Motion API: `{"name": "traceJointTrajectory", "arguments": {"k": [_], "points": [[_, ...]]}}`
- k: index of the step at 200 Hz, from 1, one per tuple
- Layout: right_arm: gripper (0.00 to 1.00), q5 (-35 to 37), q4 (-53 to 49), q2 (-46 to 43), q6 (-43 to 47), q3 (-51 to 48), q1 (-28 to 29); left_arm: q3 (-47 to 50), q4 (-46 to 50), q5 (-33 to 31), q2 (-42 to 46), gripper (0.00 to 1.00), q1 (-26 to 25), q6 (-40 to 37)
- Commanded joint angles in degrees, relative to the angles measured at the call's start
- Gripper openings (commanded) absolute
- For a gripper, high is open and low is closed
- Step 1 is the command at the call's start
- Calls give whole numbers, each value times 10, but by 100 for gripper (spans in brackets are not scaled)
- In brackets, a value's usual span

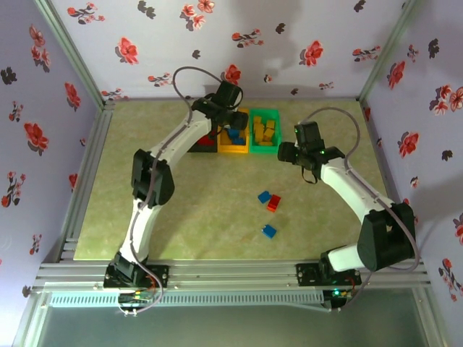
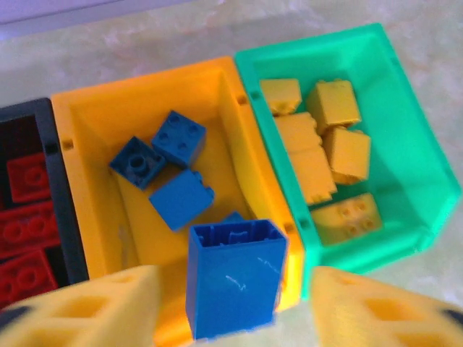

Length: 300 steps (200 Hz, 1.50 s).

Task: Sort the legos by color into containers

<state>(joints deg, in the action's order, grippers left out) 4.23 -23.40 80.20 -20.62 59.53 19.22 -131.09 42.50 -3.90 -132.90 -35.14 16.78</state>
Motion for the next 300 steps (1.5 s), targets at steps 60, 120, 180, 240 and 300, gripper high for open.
{"name": "traceJointTrajectory", "arguments": {"k": [60, 120, 180, 240, 300], "points": [[66, 7, -39, -1, 18, -13, 72, -16, 19, -7, 20, 72, 18, -13], [65, -2, -79, 35, 42, -24, 141, 138, -22, -7, 148, 73, 17, 0], [63, -17, -155, 101, 94, 4, 190, 256, -47, -11, 251, 74, 17, 11], [63, -19, -187, 152, 134, 42, 193, 352, -75, -16, 328, 74, 17, 34], [55, -18, -197, 212, 164, 83, 193, 393, -63, -21, 376, 75, 17, 47]]}}
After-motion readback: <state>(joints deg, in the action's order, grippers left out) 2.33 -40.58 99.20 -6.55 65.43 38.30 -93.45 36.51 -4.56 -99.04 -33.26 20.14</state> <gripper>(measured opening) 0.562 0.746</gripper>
